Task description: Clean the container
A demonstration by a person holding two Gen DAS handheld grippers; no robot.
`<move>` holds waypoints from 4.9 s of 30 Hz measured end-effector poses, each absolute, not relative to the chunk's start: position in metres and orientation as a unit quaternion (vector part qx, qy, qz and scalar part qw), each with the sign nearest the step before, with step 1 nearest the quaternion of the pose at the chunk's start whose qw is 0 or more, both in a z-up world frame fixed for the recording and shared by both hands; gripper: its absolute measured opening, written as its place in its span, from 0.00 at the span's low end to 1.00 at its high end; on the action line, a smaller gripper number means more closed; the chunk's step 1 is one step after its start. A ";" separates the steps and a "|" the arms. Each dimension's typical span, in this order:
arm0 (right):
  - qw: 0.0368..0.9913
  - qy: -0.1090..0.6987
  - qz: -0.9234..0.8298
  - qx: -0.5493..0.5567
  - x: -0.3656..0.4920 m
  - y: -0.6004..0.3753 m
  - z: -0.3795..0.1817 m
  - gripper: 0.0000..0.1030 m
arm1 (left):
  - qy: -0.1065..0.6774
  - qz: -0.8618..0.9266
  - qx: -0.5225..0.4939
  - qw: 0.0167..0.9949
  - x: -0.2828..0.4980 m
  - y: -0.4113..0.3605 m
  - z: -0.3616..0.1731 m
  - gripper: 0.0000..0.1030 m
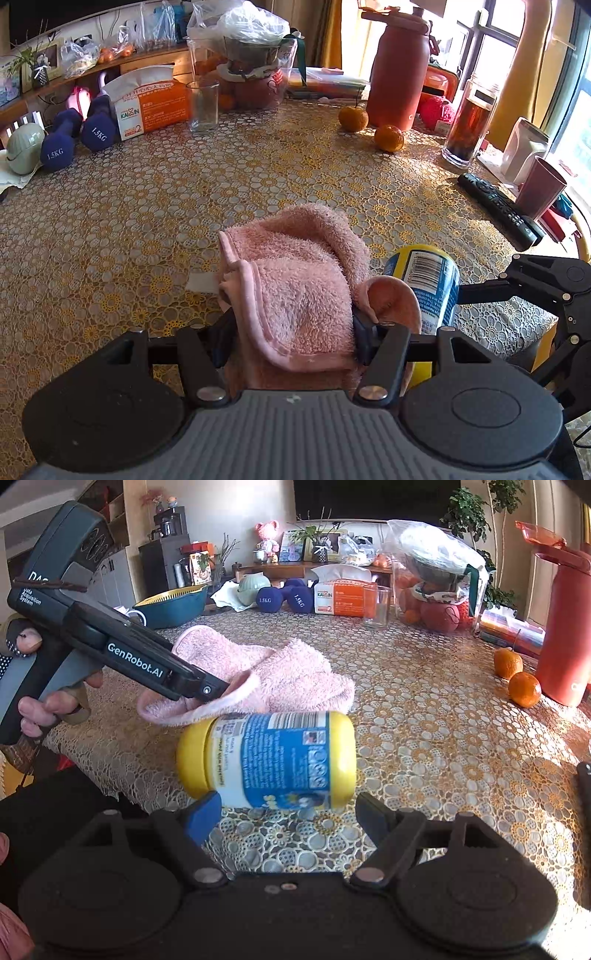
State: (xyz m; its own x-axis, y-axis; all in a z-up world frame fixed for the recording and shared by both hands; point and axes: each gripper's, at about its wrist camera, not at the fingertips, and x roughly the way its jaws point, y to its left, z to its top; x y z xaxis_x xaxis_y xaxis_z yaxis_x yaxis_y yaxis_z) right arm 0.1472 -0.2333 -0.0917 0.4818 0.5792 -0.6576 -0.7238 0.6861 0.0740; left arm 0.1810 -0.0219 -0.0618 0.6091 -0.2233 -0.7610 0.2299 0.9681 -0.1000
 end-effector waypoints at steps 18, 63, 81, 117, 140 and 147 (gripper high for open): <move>0.874 0.358 0.329 -0.002 0.144 -0.235 -0.065 0.81 | 0.387 -0.144 0.105 0.905 0.129 -0.044 -0.072 0.57; 0.870 0.384 0.309 0.024 0.133 -0.250 -0.075 0.70 | 0.393 -0.193 0.039 0.898 0.159 -0.051 -0.068 0.55; 0.887 0.368 0.280 0.012 0.124 -0.278 -0.070 0.67 | 0.368 -0.284 0.054 0.884 0.149 -0.095 -0.041 0.55; 0.855 0.442 0.214 0.168 0.181 -0.256 -0.078 0.59 | 0.375 -0.229 -0.051 0.897 0.123 -0.027 -0.047 0.54; 0.872 0.415 0.219 0.139 0.174 -0.273 -0.074 0.59 | 0.403 -0.183 -0.032 0.896 0.138 -0.032 -0.069 0.53; 0.890 0.405 0.192 0.079 0.164 -0.251 -0.060 0.72 | 0.383 -0.168 -0.038 0.907 0.138 -0.024 -0.054 0.53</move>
State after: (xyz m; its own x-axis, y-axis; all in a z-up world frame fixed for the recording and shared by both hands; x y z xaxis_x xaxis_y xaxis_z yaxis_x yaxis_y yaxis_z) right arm 0.1637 -0.2509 -0.0602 0.5976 0.4058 -0.6915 -0.2776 0.9138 0.2964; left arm 0.1376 -0.0243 -0.0537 0.6497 -0.3341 -0.6829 0.2763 0.9406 -0.1973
